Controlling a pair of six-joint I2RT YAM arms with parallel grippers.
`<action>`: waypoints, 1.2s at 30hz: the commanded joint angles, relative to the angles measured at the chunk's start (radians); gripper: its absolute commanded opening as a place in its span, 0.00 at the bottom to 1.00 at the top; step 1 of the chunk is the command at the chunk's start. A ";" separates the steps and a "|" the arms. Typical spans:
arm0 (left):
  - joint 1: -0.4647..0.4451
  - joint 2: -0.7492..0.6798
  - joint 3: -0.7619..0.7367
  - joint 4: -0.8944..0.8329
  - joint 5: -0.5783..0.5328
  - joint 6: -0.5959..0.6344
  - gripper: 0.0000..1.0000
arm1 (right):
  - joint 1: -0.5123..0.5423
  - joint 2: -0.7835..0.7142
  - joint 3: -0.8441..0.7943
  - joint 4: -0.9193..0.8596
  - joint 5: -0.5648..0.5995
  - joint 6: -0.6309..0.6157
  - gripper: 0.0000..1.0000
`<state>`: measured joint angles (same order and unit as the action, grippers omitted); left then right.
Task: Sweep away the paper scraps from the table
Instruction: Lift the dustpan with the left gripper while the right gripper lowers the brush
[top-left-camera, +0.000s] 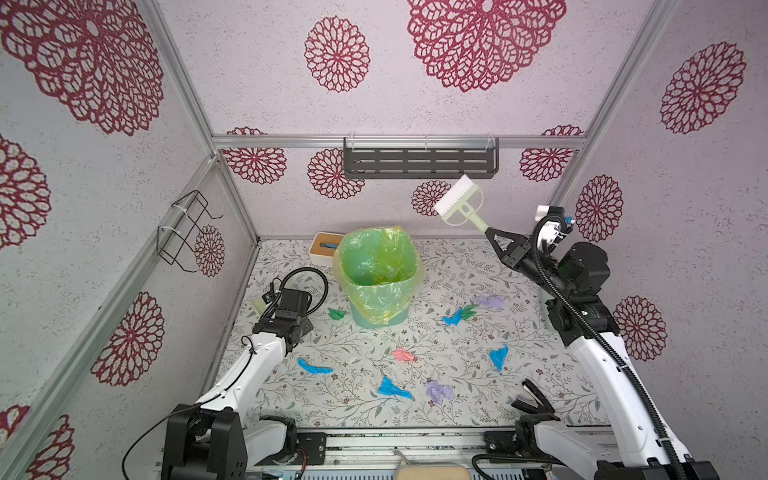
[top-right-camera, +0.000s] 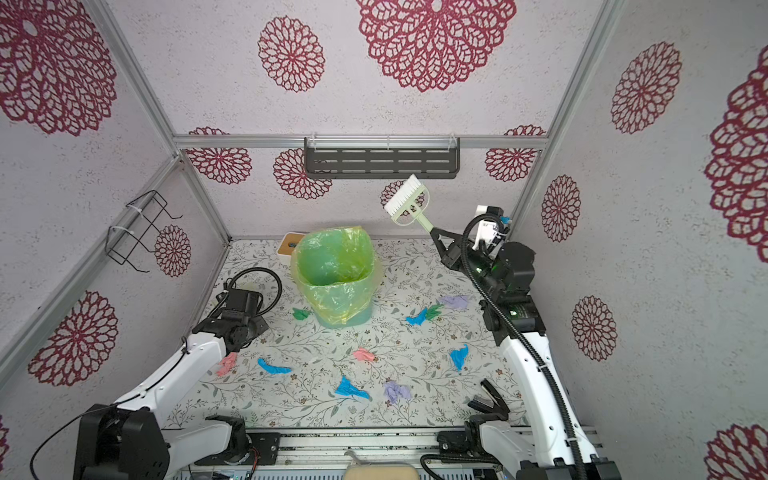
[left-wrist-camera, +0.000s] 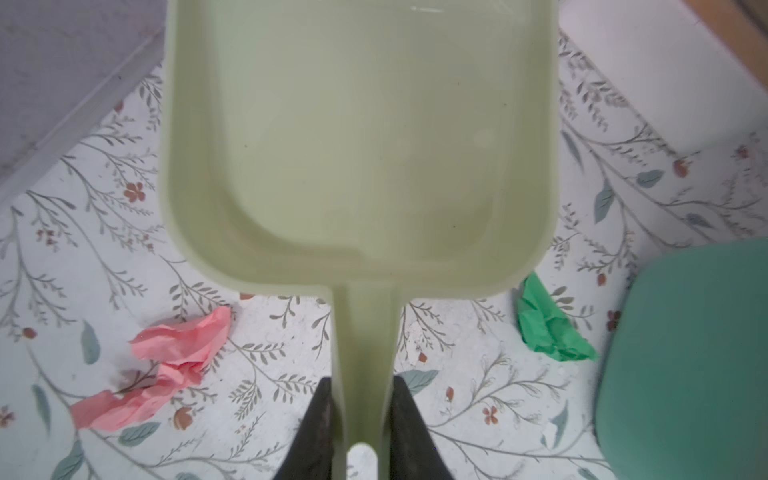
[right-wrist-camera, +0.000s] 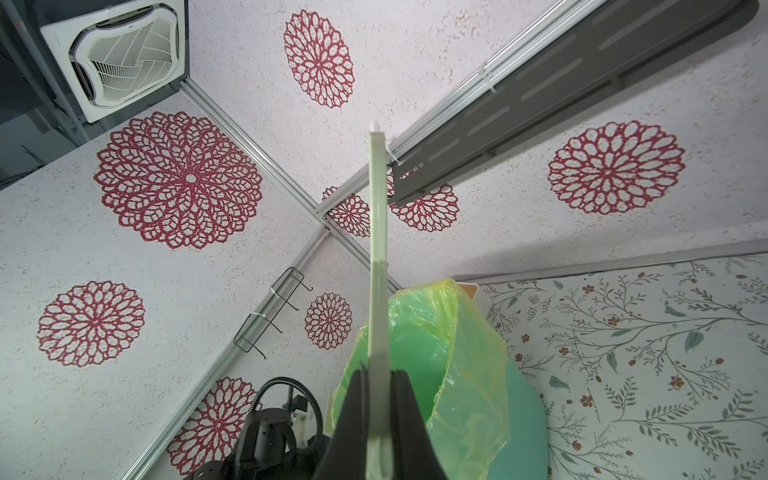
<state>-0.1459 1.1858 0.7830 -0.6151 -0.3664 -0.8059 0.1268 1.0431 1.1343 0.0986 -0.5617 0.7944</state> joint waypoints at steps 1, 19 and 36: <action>-0.001 -0.059 0.088 -0.100 -0.043 0.046 0.13 | -0.006 -0.025 0.007 0.002 0.009 -0.045 0.00; -0.153 0.020 0.761 -0.404 -0.034 0.380 0.12 | -0.092 -0.022 0.133 -0.384 0.081 -0.266 0.00; -0.541 0.351 1.239 -0.529 0.095 0.601 0.13 | -0.185 0.008 0.296 -0.875 0.326 -0.470 0.00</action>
<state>-0.6468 1.4952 1.9903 -1.1145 -0.3183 -0.2619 -0.0475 1.0473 1.3949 -0.6830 -0.3092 0.3801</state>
